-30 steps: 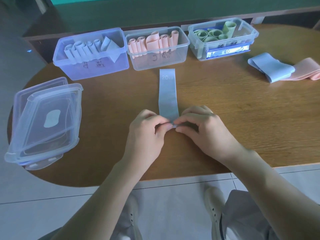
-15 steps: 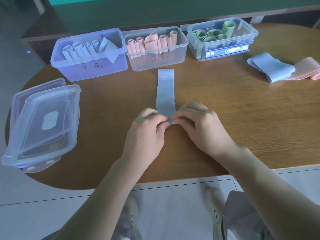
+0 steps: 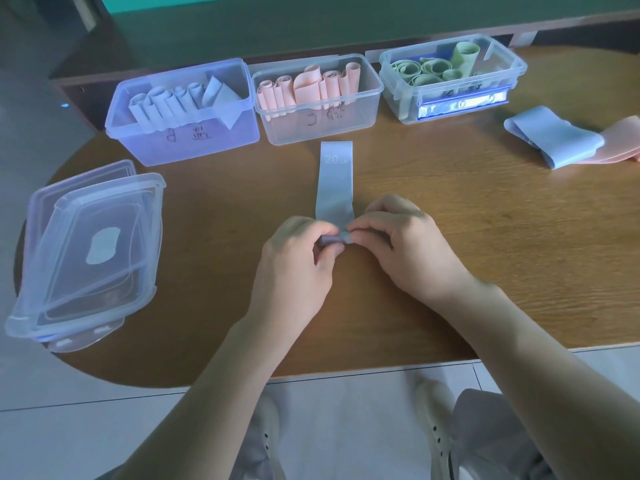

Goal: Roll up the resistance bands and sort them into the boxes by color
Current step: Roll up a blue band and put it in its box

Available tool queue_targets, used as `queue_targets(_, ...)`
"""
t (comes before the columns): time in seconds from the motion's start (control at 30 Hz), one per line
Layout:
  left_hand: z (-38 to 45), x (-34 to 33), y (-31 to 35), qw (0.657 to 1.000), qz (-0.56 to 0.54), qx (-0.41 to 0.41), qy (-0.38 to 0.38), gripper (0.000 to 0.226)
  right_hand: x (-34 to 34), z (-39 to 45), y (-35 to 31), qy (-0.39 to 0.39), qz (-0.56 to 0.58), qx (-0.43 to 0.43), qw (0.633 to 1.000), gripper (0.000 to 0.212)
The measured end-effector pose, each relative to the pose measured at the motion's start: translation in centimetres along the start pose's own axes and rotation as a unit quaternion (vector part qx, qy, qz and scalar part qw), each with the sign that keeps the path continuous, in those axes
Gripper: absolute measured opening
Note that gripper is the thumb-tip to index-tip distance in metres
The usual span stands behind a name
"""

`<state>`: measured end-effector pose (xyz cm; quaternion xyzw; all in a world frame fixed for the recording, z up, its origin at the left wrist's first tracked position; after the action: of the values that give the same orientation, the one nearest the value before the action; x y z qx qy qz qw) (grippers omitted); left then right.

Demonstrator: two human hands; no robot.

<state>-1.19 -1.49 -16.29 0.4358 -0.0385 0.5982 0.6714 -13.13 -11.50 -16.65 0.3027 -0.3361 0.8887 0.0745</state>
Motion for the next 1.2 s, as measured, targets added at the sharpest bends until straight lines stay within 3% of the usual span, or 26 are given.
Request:
queue_targets(0.2,0.5,-0.4,-0.8,0.999,0.017,0.029,-0.002,0.016,0.0,0.1,0.4,-0.033,0.019,-0.021,0.999,0.020)
queue_targets(0.6,0.9,-0.8,0.1,1.000,-0.016,-0.012,-0.005,0.023,-0.6,1.1,1.5,-0.021,0.014,-0.037,0.999,0.015)
queue_targets(0.93,1.5,-1.1,-0.3,1.000,-0.005,0.005,-0.007,0.018,-0.9,0.6,0.8,-0.062,-0.006,-0.011,0.998,0.024)
queue_targets(1.2,-0.8,0.7,1.2,1.000,-0.015,0.000,-0.005,0.012,1.1,-1.2,-0.4,-0.056,0.013,0.007,0.998,0.014)
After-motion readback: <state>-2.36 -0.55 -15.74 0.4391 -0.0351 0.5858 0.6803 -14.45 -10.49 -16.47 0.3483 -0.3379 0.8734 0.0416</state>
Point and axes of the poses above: each hand's wrist, its own z-axis towards the middle knuckle, its own x-axis out of the back of the hand, y = z × x, the point moved 10 cm from there along z, towards the middle knuckle, and after that the axes turned 13 degrees about y, right-handed, at the moved point
